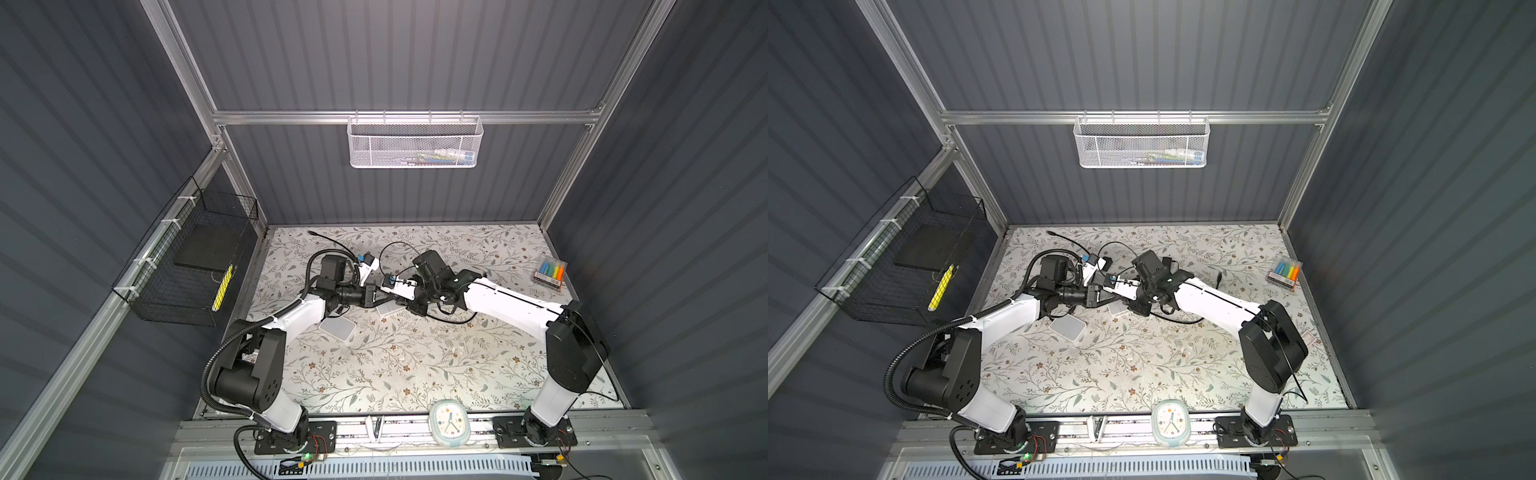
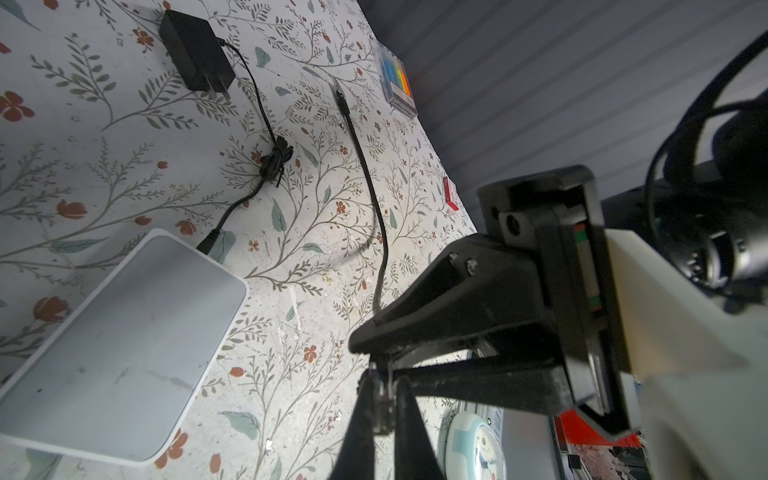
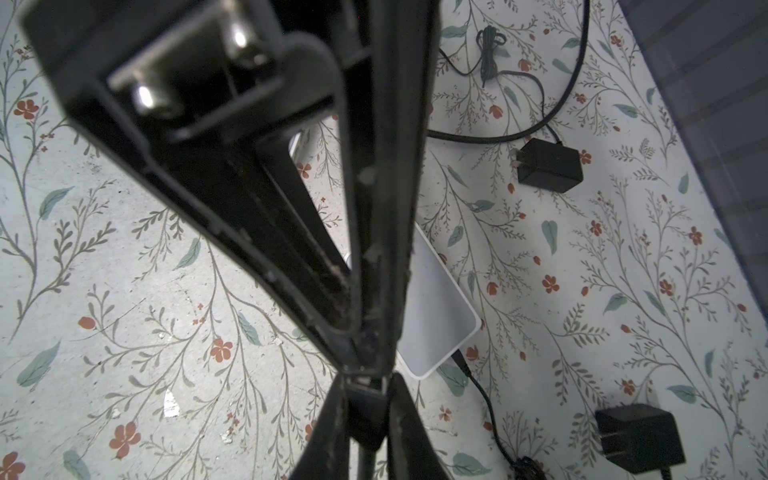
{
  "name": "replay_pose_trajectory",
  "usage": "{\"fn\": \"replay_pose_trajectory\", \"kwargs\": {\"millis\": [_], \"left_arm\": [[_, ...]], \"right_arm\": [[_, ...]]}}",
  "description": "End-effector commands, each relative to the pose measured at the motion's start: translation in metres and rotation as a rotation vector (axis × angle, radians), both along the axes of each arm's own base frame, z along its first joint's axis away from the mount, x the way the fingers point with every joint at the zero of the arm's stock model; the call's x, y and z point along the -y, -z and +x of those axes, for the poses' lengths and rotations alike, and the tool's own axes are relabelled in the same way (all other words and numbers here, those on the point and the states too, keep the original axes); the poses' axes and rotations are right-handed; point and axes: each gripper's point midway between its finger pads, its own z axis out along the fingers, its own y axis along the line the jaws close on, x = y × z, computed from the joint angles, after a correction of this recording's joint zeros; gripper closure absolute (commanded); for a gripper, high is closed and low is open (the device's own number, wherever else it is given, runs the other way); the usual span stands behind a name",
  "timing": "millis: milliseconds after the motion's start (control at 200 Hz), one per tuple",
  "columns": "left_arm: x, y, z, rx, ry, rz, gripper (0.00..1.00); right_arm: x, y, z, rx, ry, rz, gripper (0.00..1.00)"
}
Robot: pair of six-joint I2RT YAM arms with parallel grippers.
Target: Insert the plug into the switch port
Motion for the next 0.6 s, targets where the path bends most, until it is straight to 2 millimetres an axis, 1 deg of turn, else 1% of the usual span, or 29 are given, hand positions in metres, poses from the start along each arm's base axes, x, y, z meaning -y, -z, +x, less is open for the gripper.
{"fn": "replay_pose_trajectory", "kwargs": {"millis": [0,60,135,205,240,300,435,525,595], "left_arm": [[0.000,-0.007,0.005,0.029,0.011,-0.002,1.00],[0.000,-0.007,0.005,0.028,0.007,0.001,1.00],[-0.002,-0.006,0.007,0.030,-0.006,0.015,0.88],[-0.006,-0.006,0.011,0.048,-0.036,0.041,0.58],[-0.010,-0.006,0.014,0.058,-0.055,0.060,0.50],[-0.018,-0.011,0.019,0.082,-0.094,0.086,0.42],[-0.046,-0.007,0.039,0.117,-0.229,0.223,0.40],[-0.063,0.007,0.049,0.113,-0.295,0.350,0.38],[-0.074,0.023,0.055,0.075,-0.319,0.451,0.38]], "right_arm": [[0.001,-0.017,0.000,0.011,0.005,0.033,0.93],[0.001,-0.017,0.000,0.011,0.003,0.033,0.95],[0.002,-0.016,-0.001,0.008,0.001,0.027,0.98],[0.004,-0.014,-0.001,0.003,0.006,0.017,0.99],[0.006,-0.013,-0.002,0.002,0.007,0.012,1.00],[0.009,-0.008,-0.003,-0.004,0.015,0.001,1.00],[0.019,0.002,-0.004,-0.033,0.042,-0.004,1.00],[0.024,0.009,-0.007,-0.054,0.054,-0.006,1.00],[0.027,0.017,-0.012,-0.074,0.053,-0.017,1.00]]}}
